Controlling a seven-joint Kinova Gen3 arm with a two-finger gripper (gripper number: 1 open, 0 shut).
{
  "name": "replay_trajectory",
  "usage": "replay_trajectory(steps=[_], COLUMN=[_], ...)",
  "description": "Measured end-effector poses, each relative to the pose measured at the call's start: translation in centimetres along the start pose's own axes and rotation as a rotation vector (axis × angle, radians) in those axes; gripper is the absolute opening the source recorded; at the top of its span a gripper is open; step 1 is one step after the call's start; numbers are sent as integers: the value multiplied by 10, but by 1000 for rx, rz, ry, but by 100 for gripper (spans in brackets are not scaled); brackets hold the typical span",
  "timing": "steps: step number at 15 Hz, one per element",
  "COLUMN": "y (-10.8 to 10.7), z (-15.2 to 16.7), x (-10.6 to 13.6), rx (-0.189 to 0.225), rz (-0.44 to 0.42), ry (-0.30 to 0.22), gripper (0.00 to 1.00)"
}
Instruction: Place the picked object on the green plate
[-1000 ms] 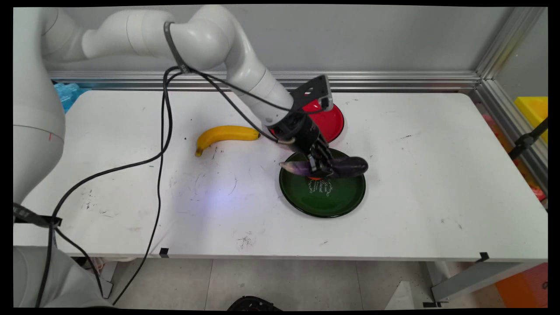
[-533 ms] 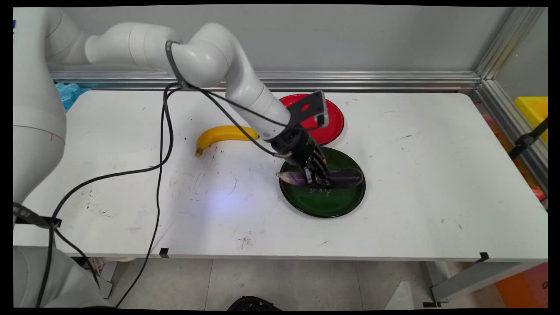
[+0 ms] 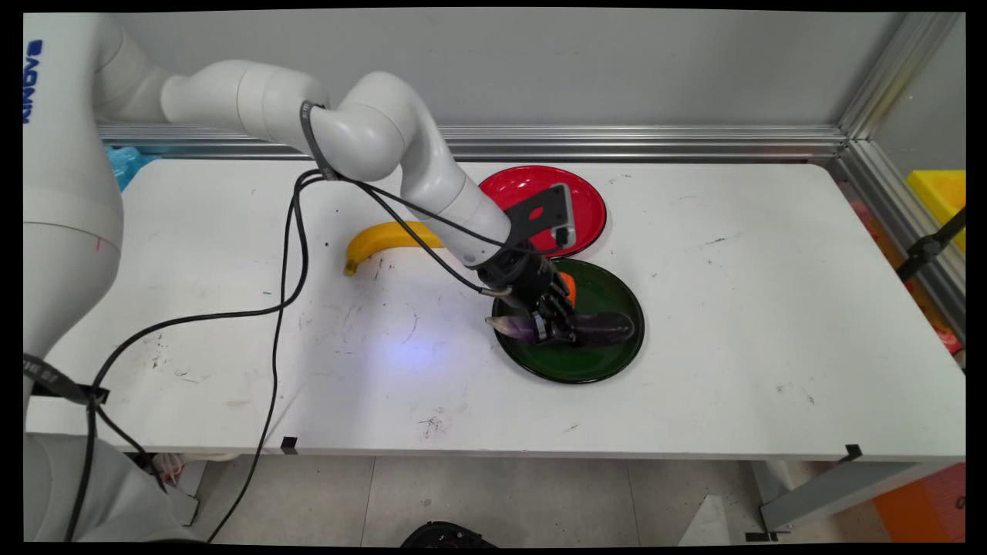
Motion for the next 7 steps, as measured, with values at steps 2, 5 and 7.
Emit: replay_trajectory(steps=[2,5,7], y=[-1,-4,-7], z=[4,9,9], x=[-1,-1,2], rx=[1,4,6], rz=[5,16,22], ry=[2,11,17], gripper=[100,100,100])
